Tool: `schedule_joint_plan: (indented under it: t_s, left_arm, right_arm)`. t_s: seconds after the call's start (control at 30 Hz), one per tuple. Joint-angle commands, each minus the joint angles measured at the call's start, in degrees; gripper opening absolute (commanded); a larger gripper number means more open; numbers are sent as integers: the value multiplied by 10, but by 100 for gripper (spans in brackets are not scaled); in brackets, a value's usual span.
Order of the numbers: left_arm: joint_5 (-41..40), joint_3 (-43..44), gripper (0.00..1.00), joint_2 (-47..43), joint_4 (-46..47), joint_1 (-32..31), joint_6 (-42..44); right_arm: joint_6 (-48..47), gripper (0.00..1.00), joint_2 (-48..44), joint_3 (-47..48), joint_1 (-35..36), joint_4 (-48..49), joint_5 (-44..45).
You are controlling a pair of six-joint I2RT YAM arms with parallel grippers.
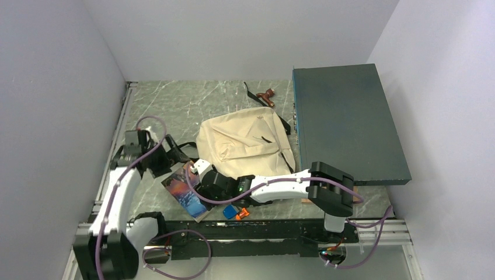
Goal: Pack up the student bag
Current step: Pick up the book from the center of the board.
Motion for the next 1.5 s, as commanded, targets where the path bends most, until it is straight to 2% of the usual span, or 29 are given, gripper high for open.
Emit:
schedule_joint_plan:
  t_s: [0.0,0.1,0.23,0.37,0.53,0.63,0.83,0.97,1.2,1.33,1.47]
  left_arm:
    - [-127,-59,100,-105,-71,3,-165]
    - [-140,-87,100,-146,-97,4,-208]
    - [-102,-127,99,-148,-77,4,-216]
    - [-60,-147,90,-123,-42,3,-204]
    - [-58,-163,82,-113,-15,4,-197]
    - [-38,-175,74,-114,15,4,-189]
    - [-16,-177,70,-121,30,4,-185]
    - [31,-163,63,-123,41,4,-182]
    - [103,-161,57,-149,66,3,-209]
    - [115,-164,57,-152,70,3,-220]
    - [126,-162,56,-141,70,4,-220]
  right_arm:
    - [1,56,-18,19,-2,6,-2]
    - [1,59,-18,34,-11,-1,-19]
    - [9,59,-17,27,-16,14,-31]
    - [12,59,-3,26,-18,17,-36]
    - [14,58,13,30,-19,16,-41]
    - [14,58,13,30,-19,17,-42]
    - [12,58,16,31,-20,18,-45]
    - [13,57,20,30,-20,21,-55]
    - [0,57,2,19,-19,22,-61]
    - [-32,64,-24,8,-8,37,-51]
    - [-85,75,-41,14,32,27,5]
